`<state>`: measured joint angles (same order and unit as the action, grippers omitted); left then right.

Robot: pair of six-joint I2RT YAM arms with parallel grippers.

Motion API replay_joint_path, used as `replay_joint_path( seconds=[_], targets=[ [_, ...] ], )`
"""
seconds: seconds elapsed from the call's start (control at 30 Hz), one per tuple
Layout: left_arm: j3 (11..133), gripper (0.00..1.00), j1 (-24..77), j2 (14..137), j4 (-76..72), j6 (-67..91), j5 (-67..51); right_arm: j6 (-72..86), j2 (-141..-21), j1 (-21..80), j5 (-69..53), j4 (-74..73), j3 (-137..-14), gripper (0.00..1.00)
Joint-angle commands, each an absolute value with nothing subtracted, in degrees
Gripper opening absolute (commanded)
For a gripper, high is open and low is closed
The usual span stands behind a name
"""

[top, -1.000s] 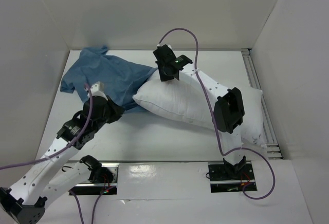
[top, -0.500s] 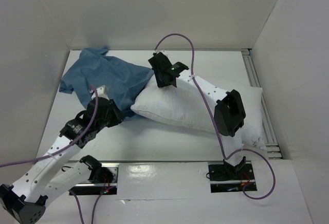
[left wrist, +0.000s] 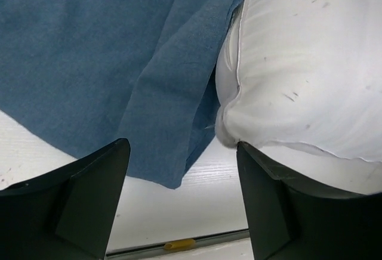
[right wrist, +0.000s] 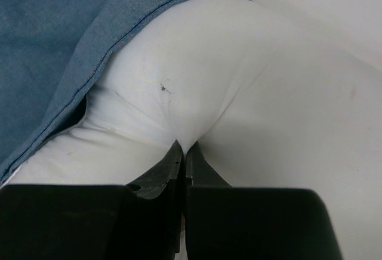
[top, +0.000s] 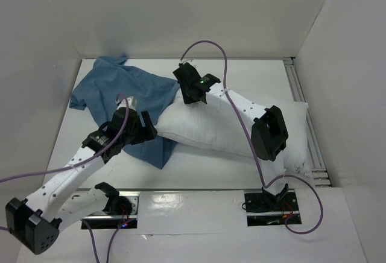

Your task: Put the pillow into the pillowcase

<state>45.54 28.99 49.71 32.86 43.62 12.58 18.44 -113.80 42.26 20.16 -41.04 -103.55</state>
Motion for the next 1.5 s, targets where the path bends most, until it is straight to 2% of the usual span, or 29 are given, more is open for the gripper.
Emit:
replay_joint_path(
  seconds=[0.0, 0.03, 0.17, 0.27, 0.43, 0.63, 0.77, 0.8, 0.93, 1.3, 1.4, 1.47],
  targets=[
    [45.88, 0.84, 28.48, 55.17, 26.38, 40.34, 9.05, 18.72, -113.03, 42.71, 21.53, -43.33, -101.78, 0.0],
    [45.27, 0.81, 28.48, 56.07, 24.63, 39.38, 6.09, 18.2, -113.03, 42.71, 21.53, -43.33, -101.78, 0.0],
    [42.28, 0.82, 26.2, 59.06, 23.2, 43.93, 8.17, 18.19, -113.03, 42.71, 21.53, -43.33, -101.78, 0.0],
    [38.42, 0.81, 23.13, 55.12, 20.23, 48.86, 7.14, 18.19, -113.03, 42.71, 22.06, -43.33, -101.78, 0.0],
    [32.0, 0.7, 18.19, 53.09, 20.13, 53.43, 3.52, 17.67, -112.5, 42.71, 22.06, -43.86, -101.78, 0.0],
    [26.72, 0.7, 18.19, 48.8, 20.39, 56.59, 0.35, 17.14, -113.64, 42.71, 22.06, -44.38, -104.15, 0.0],
    [24.17, 0.83, 18.19, 47.63, 12.5, 49.77, -4.81, 16.61, -113.64, 42.71, 22.06, -44.38, -104.15, 0.0],
    [24.17, 0.9, 18.19, 49.03, 10.83, 48.18, -7.53, 16.61, -113.64, 42.71, 22.06, -44.38, -104.15, 0.0],
    [29.87, 0.91, 20.99, 60.8, 11.77, 42.81, -5.04, 16.61, -114.17, 42.71, 21.53, -44.38, -104.67, 0.0],
    [37.35, 0.84, 29.88, 73.46, 15.37, 43.67, 10.97, 16.61, -114.7, 42.71, 21.53, -44.91, -105.82, 0.0],
    [39.28, 0.73, 30.67, 77.33, 19.23, 45.61, 15.37, 16.61, -114.7, 42.71, 21.53, -44.91, -105.82, 0.0],
    [39.81, 0.62, 30.67, 77.34, 21.09, 47.02, 17.04, 16.61, -114.7, 42.71, 21.53, -44.91, -105.82, 0.0]
  ],
)
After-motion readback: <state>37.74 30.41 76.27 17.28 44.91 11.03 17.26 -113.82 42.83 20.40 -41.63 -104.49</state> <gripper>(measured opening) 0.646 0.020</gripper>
